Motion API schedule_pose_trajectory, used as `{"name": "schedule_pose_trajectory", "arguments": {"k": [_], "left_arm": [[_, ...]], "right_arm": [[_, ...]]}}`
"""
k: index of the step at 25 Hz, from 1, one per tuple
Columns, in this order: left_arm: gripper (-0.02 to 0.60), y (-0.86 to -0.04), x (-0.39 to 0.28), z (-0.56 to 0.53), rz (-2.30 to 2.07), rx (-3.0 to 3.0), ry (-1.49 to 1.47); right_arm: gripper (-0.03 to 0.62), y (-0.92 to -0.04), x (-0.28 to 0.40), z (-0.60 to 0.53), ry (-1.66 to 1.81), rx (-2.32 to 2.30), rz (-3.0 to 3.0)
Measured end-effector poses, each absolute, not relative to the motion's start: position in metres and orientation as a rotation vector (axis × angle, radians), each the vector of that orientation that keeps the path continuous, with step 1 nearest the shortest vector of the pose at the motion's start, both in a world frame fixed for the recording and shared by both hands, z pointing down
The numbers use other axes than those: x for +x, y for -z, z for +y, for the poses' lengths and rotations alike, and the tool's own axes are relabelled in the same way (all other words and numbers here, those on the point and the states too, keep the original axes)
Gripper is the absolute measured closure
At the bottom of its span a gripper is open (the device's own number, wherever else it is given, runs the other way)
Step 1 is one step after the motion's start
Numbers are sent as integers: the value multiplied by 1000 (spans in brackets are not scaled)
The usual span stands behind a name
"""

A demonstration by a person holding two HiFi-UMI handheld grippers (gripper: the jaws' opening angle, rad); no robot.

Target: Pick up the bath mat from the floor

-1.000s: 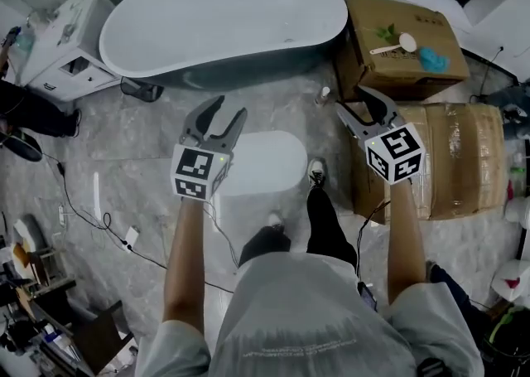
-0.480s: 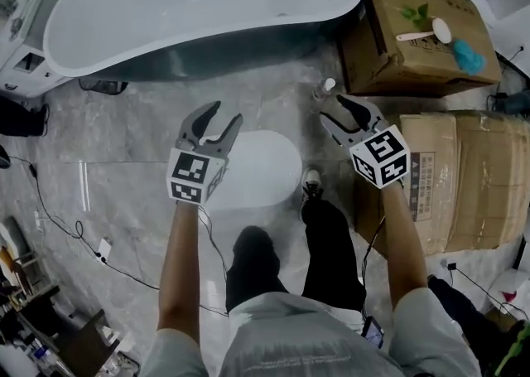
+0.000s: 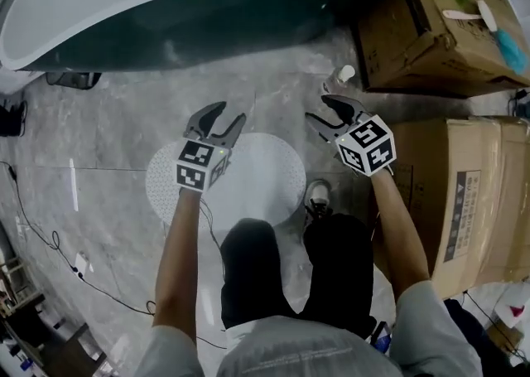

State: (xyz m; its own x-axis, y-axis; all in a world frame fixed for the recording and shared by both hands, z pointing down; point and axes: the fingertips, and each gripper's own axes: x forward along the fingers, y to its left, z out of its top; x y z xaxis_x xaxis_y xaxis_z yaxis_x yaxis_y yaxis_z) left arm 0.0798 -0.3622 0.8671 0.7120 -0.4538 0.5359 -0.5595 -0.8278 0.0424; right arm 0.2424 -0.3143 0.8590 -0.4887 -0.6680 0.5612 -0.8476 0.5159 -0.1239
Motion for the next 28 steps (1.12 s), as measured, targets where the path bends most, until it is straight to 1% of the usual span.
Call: {"name": "schedule_pose_trajectory", "arguments": {"k": [6, 13, 21, 28], "left_arm": [[383, -986, 85, -347, -757, 2638, -819], [383, -1090, 95, -329, -666, 2593, -872], [362, -1183, 107, -299, -512, 2566, -1041], [347, -1221, 110, -275, -457, 2511, -1127]], "right_arm": [[359, -977, 231, -306, -641, 1173, -2316], [345, -1088, 219, -290, -724, 1119, -2288], [333, -1186, 202, -260, -840, 987, -2217], [327, -1224, 195, -237, -927, 936, -2148]]}}
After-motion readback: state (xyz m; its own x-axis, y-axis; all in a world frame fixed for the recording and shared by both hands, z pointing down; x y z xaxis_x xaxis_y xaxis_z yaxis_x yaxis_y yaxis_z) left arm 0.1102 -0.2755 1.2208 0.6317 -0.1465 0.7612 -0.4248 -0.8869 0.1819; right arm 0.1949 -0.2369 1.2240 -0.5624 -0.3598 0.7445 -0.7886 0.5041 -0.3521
